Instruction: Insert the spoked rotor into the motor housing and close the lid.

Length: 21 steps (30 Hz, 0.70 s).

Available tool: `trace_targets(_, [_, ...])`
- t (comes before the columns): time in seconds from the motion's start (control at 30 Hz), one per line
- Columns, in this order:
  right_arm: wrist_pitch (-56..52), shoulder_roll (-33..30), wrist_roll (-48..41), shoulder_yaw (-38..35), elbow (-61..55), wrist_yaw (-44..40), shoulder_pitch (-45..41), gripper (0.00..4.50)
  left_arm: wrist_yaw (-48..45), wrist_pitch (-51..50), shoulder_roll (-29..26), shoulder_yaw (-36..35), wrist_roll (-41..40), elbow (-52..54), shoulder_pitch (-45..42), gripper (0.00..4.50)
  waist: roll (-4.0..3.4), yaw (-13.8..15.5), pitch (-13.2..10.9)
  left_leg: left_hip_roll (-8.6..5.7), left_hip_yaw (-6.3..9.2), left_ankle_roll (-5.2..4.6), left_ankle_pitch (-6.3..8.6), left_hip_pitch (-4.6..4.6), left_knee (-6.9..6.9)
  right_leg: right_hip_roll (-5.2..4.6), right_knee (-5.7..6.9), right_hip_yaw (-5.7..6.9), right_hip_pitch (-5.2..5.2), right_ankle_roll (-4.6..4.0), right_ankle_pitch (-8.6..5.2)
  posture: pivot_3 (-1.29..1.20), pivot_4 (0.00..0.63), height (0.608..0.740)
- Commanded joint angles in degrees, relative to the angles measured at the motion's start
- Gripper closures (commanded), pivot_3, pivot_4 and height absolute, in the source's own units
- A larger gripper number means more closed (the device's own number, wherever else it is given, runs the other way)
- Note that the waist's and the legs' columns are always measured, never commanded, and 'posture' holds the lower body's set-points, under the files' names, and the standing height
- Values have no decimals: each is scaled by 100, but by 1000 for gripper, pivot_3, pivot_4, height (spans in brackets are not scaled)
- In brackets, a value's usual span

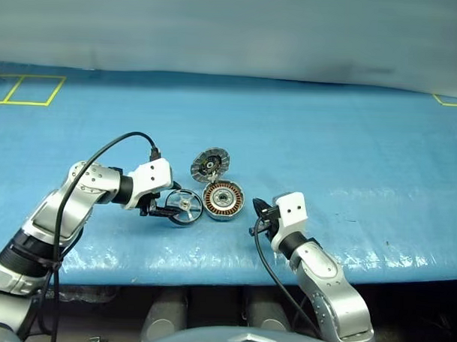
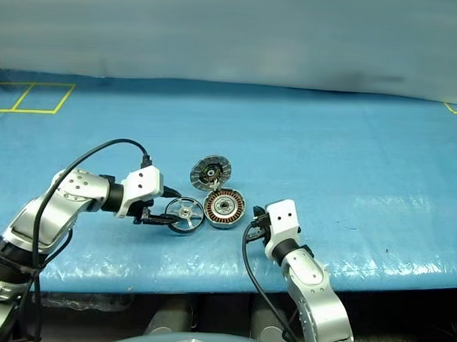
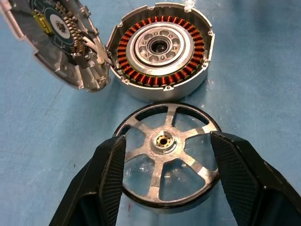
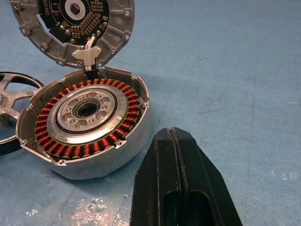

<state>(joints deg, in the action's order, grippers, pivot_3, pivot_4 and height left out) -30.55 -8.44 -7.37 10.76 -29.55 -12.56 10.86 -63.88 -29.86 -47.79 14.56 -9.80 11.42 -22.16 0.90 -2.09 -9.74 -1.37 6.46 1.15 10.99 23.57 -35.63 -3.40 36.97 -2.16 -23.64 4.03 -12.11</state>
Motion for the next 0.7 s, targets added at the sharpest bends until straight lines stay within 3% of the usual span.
trace_targets(0.03, [104,28,-40,7,-168,7,-32,4500,-111,328,92,119,142,-302,-250,1419,1,0,0,0,0,0,0,1,-1,0,0,0,0,0,0,0,150,740])
trace_targets(0.7, [98,48,-23,-20,-234,93,68,4500,-1282,974,20,529,410,-931,-815,1419,0,-8,0,0,0,-1,0,1,0,1,1,0,0,0,0,0,150,740])
